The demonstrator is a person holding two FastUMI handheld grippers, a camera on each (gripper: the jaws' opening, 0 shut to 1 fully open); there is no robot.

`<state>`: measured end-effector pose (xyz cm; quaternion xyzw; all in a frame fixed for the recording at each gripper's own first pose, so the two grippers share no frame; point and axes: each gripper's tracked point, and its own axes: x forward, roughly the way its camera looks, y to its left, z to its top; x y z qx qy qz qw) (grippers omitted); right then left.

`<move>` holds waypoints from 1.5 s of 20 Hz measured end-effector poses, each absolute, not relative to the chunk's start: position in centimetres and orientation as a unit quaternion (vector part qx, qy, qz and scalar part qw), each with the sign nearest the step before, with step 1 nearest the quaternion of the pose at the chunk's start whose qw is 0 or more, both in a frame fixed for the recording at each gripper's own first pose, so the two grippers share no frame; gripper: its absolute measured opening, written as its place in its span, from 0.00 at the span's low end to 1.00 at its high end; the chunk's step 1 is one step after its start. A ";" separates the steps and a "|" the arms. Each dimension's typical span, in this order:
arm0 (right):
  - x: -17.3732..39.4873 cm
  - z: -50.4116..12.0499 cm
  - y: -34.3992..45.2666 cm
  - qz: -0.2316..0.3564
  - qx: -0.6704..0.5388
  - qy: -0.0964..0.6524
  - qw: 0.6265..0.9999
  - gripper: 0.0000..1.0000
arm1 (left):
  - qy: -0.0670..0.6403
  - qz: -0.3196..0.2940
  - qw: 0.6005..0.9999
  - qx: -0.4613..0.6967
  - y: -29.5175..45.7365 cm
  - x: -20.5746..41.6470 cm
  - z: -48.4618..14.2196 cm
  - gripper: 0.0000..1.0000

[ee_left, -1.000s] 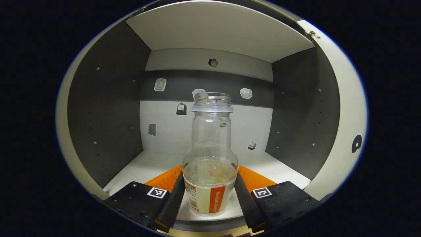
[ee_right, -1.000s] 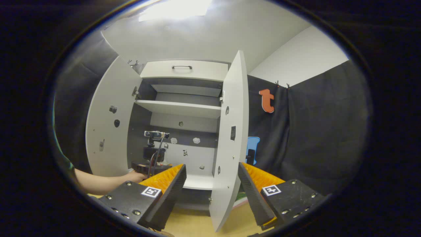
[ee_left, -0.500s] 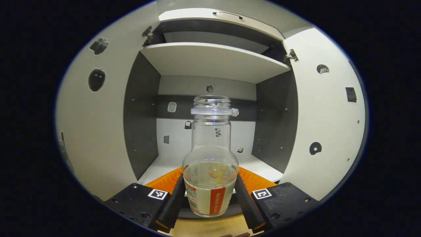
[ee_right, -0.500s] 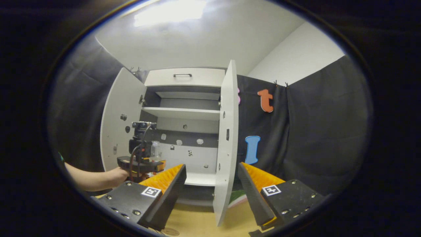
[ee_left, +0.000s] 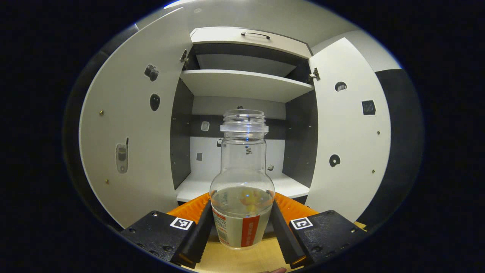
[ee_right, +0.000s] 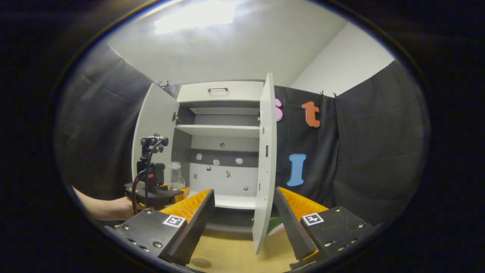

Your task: Grasp the bottle in the cabinet with the left hand and place it on the coaster, then close the right door with the right hand and the left door with the left hand.

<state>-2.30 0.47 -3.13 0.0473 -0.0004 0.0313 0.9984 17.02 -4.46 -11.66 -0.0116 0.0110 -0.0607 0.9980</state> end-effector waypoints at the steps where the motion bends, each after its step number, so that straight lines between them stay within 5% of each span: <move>1: -2.4 -3.4 0.4 0.033 0.048 0.002 0.998 0.96 | 0.011 -0.051 0.999 -0.011 -4.2 16.4 -12.9 0.77; 17: -1.4 -6.3 -1.0 0.025 0.079 0.022 0.996 0.96 | 0.128 -0.160 0.979 0.005 -11.1 7.4 -41.1 0.80; 30: 1.3 -7.8 1.0 0.036 0.069 0.004 0.997 0.94 | 0.129 -0.236 0.963 0.028 -12.7 5.4 -47.4 0.80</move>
